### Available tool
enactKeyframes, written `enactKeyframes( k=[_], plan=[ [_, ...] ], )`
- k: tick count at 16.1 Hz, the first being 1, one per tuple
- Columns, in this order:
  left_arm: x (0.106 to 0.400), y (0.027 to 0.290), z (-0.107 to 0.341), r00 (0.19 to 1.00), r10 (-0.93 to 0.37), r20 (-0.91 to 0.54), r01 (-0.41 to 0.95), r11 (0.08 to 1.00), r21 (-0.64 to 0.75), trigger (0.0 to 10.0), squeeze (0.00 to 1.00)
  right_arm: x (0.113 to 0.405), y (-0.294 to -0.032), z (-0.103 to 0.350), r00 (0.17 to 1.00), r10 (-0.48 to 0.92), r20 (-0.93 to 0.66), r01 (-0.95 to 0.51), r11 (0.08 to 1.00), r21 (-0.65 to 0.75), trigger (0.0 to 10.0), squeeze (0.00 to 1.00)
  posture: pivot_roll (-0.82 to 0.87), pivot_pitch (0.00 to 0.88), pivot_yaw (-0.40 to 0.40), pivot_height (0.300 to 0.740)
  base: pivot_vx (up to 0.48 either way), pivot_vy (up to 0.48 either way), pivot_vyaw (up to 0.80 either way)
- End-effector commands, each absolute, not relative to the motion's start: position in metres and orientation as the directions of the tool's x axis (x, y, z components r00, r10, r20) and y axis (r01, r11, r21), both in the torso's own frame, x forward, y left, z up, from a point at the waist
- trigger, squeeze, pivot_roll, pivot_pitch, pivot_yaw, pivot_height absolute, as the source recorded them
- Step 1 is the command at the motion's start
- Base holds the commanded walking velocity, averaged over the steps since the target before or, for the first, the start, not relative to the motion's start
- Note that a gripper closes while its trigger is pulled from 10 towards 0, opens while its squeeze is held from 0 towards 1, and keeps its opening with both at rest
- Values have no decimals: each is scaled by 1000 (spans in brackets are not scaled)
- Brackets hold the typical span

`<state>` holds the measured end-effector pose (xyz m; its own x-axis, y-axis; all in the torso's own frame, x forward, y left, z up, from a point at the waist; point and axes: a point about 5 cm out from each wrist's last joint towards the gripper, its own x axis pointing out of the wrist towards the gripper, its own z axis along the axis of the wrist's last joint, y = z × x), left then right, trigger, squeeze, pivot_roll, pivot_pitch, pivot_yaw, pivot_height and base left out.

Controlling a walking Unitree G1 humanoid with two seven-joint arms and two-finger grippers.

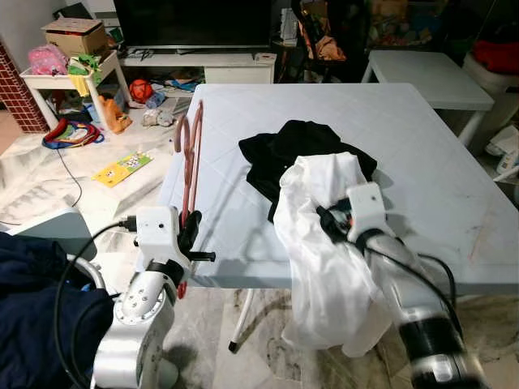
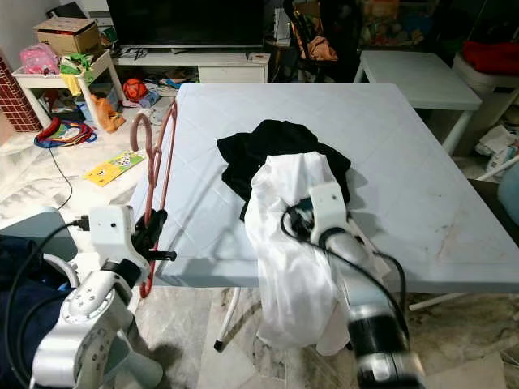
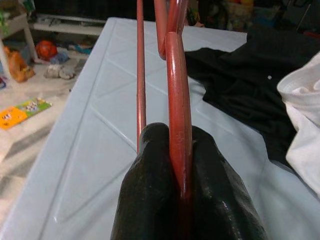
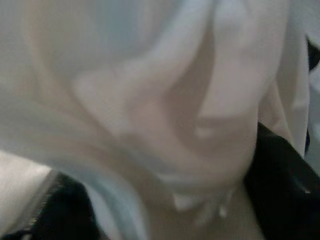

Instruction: Hang hanger

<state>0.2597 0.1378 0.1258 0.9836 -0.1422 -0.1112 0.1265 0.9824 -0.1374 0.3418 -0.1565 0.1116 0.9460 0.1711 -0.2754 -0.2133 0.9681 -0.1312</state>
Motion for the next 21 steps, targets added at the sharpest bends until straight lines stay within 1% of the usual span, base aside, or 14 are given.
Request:
enactKeyframes(
  k=[1,4,6,9,11,13,15,16,17,18,19,21],
  plan=[
    [259,140,126,987,-123,-106,108,984,-140,10000,0,352,-152,121,943,194,-269,-227,969,-100,0,0,-7,0,-16,740,0,0,0],
    [260,141,125,987,-121,-105,106,985,-140,10000,0,370,-146,137,950,198,-240,-217,975,-54,0,0,-4,0,-19,740,0,0,0],
    [263,144,126,988,-114,-100,100,985,-138,10000,0,393,-140,164,964,182,-192,-189,982,-21,0,0,-5,0,-26,740,0,0,0],
    [262,143,125,990,-105,-96,90,985,-148,10000,0,413,-126,200,971,194,-140,-194,981,13,0,0,1,0,-41,740,0,0,0],
    [260,144,124,991,-92,-101,76,985,-152,10000,0,416,-124,208,971,201,-132,-199,980,28,0,0,1,0,-44,740,0,0,0],
    [260,146,121,991,-75,-108,56,984,-167,10000,0,420,-124,212,967,198,-162,-189,979,72,0,0,-2,0,-50,740,0,0,0],
    [262,144,122,992,-74,-106,56,985,-161,10000,0,424,-125,226,975,175,-134,-168,984,62,0,0,-3,0,-53,740,0,0,0],
    [264,143,122,992,-72,-103,55,986,-157,10000,0,430,-128,263,991,129,-27,-128,990,54,0,0,3,0,-61,740,0,0,0],
    [264,143,122,992,-70,-102,54,986,-156,10000,0,431,-128,276,993,117,15,-117,991,57,0,0,3,0,-61,740,0,0,0],
    [264,144,122,994,-47,-99,32,989,-148,10000,0,431,-130,307,990,90,111,-97,994,56,0,0,4,0,-63,740,0,0,0],
    [264,145,122,995,-27,-96,13,990,-143,10000,0,430,-131,331,980,75,186,-87,995,59,0,0,7,0,-65,740,0,0,0],
    [266,150,129,999,32,-28,-35,992,-119,10000,0,422,-137,384,931,47,362,-59,998,23,0,0,10,0,-64,740,0,0,0]
  ],
)
